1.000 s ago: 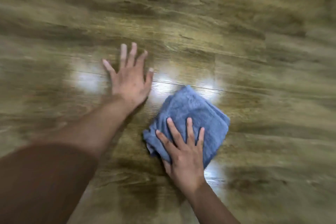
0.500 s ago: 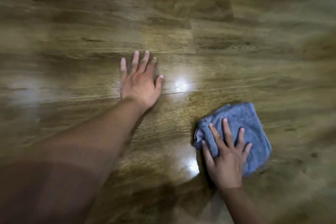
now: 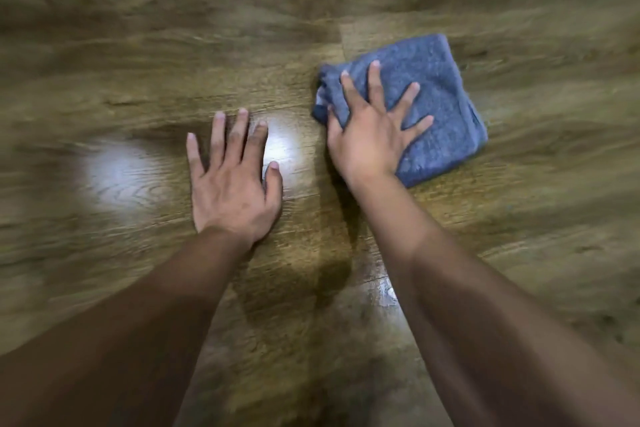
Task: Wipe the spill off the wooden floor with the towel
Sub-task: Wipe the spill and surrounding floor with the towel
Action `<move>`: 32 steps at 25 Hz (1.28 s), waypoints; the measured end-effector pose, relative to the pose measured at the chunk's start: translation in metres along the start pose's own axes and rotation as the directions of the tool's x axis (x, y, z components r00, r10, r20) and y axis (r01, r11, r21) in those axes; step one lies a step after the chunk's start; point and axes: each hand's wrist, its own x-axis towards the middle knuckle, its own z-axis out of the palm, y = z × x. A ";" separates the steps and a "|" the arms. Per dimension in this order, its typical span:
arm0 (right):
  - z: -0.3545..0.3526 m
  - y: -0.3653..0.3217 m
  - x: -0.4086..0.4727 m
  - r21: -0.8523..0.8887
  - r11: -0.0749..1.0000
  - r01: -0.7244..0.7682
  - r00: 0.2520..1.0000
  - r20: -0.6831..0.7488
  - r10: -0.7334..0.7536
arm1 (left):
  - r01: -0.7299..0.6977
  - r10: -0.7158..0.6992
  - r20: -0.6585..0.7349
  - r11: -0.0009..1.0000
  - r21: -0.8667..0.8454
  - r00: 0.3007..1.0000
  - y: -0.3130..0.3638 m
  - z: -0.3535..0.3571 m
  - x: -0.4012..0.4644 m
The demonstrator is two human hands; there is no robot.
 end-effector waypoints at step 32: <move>-0.009 0.084 -0.044 -0.040 0.998 -0.054 0.998 -0.030 0.053 | 0.189 -0.177 0.335 0.982 -0.004 0.926 0.052 -0.031 0.073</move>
